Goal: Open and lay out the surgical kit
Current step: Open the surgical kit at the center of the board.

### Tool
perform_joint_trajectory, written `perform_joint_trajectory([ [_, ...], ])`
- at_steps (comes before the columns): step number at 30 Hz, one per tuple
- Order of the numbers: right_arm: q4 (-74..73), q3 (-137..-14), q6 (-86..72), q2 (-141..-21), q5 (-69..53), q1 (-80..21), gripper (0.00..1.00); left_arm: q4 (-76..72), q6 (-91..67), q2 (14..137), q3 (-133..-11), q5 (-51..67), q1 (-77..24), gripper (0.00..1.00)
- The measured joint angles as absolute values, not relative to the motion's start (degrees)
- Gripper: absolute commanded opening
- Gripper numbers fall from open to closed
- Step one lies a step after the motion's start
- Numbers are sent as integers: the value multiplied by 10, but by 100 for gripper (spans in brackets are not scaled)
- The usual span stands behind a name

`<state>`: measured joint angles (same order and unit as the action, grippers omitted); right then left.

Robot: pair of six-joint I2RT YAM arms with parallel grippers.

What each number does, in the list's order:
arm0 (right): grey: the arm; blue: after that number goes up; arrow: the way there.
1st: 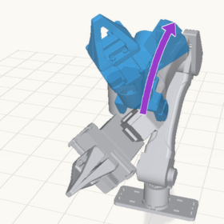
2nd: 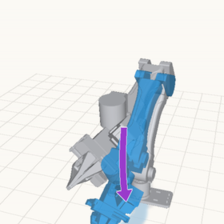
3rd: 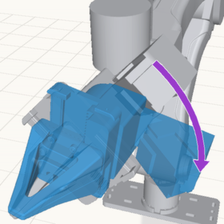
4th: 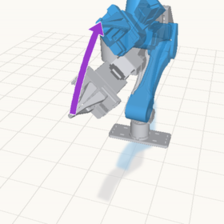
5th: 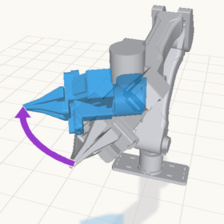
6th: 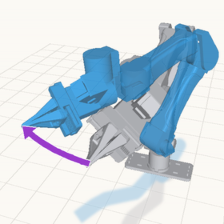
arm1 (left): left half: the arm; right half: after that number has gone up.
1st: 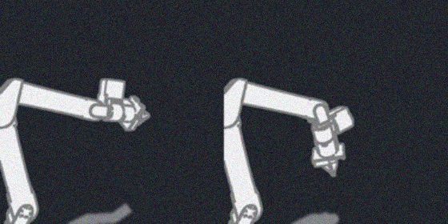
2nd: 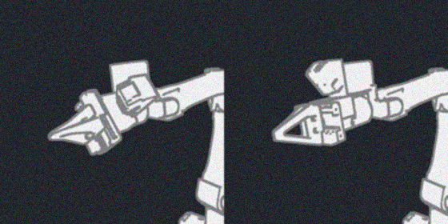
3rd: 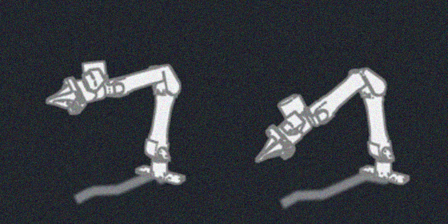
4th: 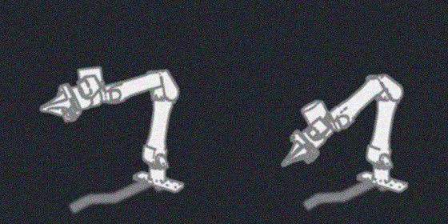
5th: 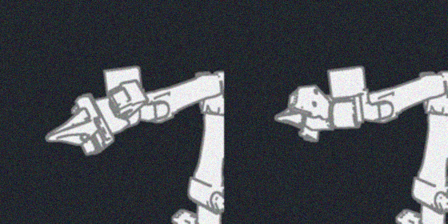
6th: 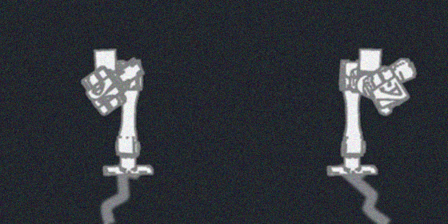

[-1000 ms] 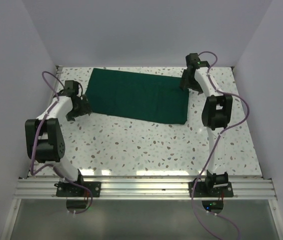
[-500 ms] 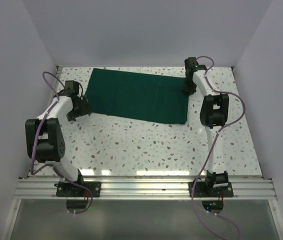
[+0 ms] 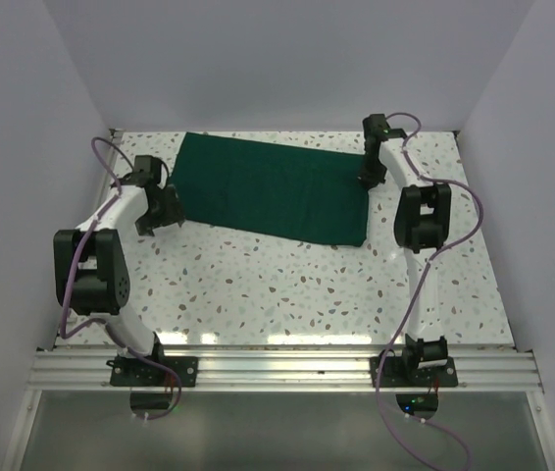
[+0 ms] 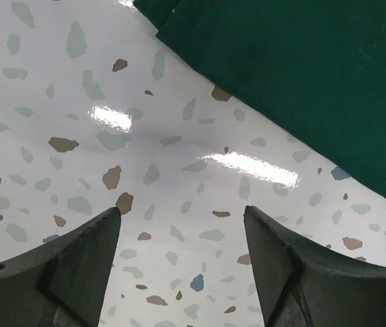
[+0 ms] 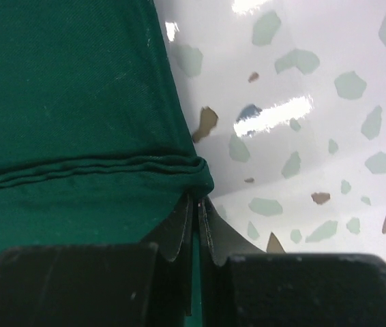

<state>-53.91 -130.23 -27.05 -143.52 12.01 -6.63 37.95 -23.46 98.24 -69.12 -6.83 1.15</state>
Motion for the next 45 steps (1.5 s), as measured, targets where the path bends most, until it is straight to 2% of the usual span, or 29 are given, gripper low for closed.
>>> perform_joint_trajectory([
  [4, -549, -1260, -271, -1407, 120, -66, 0, 385, -235, 982, -703, -67, 11, 78],
  [7, -564, -1242, -271, -1383, 120, -68, 4, 385, -235, 979, -714, -64, 11, 78],
  [9, -573, -1240, -270, -1367, 122, -71, 11, 385, -234, 972, -719, -60, 11, 78],
  [13, -587, -1235, -269, -1329, 126, -83, 15, 384, -234, 954, -723, -51, 11, 78],
  [16, -592, -1228, -268, -1302, 131, -92, 31, 383, -234, 942, -723, -44, 11, 78],
  [19, -596, -1209, -266, -1277, 142, -102, 36, 378, -234, 930, -719, -35, 11, 78],
  [21, -597, -1196, -265, -1269, 146, -106, 34, 374, -234, 919, -712, -30, 11, 78],
  [24, -598, -1175, -265, -1268, 157, -108, 39, 373, -234, 905, -700, -24, 11, 78],
  [25, -599, -1171, -265, -1269, 159, -108, 44, 372, -234, 901, -697, -23, 11, 78],
  [26, -602, -1169, -264, -1272, 164, -108, 54, 372, -234, 899, -694, -21, 11, 78],
  [28, -604, -1172, -261, -1279, 175, -108, 64, 371, -234, 896, -691, -19, 11, 78],
  [33, -619, -1245, -254, -1336, 199, -103, 65, 372, -232, 890, -687, -18, 11, 78],
  [45, -617, -1293, -256, -1411, 200, -58, 47, 383, -229, 886, -687, -33, 11, 77],
])
